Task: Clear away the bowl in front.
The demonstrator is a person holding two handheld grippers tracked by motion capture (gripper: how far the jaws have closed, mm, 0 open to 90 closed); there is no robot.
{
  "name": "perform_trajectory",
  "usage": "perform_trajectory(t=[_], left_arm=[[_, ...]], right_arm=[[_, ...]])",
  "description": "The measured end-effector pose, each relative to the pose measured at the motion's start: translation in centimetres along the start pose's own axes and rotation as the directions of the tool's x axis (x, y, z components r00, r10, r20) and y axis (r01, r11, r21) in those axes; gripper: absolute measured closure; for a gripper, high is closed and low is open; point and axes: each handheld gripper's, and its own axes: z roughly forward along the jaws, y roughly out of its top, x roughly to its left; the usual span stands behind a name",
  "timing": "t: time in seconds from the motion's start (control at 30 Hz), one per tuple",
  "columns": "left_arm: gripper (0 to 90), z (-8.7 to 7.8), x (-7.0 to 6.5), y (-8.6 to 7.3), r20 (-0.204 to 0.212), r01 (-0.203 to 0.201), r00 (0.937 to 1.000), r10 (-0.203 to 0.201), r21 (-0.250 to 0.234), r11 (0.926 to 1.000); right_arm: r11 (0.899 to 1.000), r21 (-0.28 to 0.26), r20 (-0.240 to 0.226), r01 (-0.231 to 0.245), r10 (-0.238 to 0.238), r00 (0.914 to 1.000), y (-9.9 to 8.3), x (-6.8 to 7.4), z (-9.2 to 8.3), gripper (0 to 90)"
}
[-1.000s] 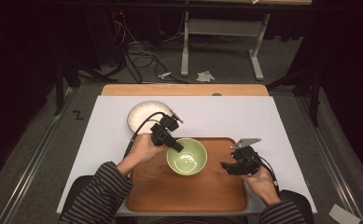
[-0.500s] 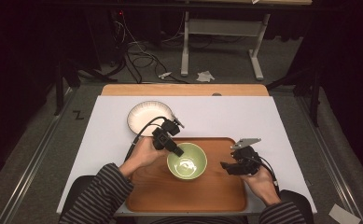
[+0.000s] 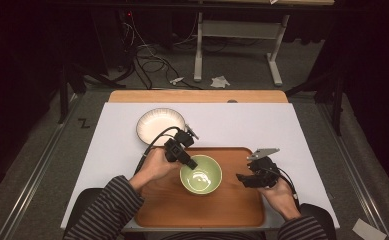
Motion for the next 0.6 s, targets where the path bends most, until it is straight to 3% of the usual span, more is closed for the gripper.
perform_trajectory(t=[0.6], left_arm=[[82.6,0.9,-0.22,-0.01,-0.02,-0.008,0.9998,0.009,0.018,0.9998]], right_arm=[[1.0,0.002,-0.003,0.006,-0.006,1.0,-0.01,0.0,0.07,41.8]])
